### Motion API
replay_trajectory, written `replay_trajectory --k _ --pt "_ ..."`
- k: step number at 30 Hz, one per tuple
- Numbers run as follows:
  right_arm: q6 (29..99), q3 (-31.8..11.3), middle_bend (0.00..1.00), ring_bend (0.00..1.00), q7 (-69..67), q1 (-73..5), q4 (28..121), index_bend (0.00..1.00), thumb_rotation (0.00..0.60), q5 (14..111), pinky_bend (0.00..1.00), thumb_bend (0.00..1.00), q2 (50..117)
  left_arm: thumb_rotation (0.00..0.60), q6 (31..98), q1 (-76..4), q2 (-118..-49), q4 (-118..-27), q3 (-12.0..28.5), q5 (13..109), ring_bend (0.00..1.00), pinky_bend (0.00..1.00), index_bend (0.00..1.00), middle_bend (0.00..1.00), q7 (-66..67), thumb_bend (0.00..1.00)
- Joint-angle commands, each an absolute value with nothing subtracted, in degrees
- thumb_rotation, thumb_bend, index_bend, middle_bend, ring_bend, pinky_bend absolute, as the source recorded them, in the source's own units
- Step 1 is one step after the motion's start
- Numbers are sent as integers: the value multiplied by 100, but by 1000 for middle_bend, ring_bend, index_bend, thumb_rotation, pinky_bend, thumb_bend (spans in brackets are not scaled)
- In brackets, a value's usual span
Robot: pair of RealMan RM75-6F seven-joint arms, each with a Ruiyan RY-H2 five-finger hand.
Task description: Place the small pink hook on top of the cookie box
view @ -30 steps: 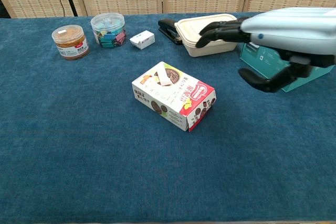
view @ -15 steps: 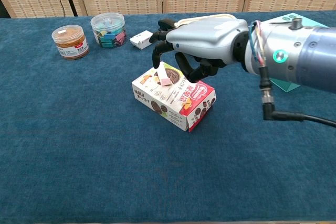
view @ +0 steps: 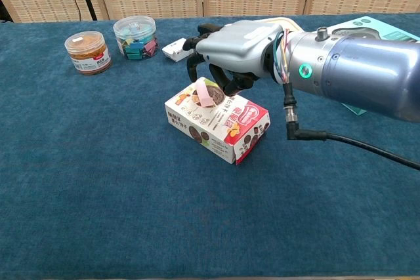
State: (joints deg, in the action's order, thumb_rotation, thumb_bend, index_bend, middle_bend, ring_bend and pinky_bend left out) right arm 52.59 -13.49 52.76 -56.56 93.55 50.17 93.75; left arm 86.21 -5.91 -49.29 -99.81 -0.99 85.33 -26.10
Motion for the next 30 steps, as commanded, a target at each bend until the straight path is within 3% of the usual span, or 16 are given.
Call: replay_trajectory --k 1,30 --pt "5276 -1287 0 0 5244 -5715 9269 280 600 4976 0 1000 9446 600 8597 -582 -4925 -9985 -85 8536 0 0 0 0 -2617 142" --pt "5613 -680 0 0 4928 -5756 9239 336 600 5097 0 1000 9462 600 8458 -482 -4967 -10107 74 8497 0 0 0 0 -2378 142"
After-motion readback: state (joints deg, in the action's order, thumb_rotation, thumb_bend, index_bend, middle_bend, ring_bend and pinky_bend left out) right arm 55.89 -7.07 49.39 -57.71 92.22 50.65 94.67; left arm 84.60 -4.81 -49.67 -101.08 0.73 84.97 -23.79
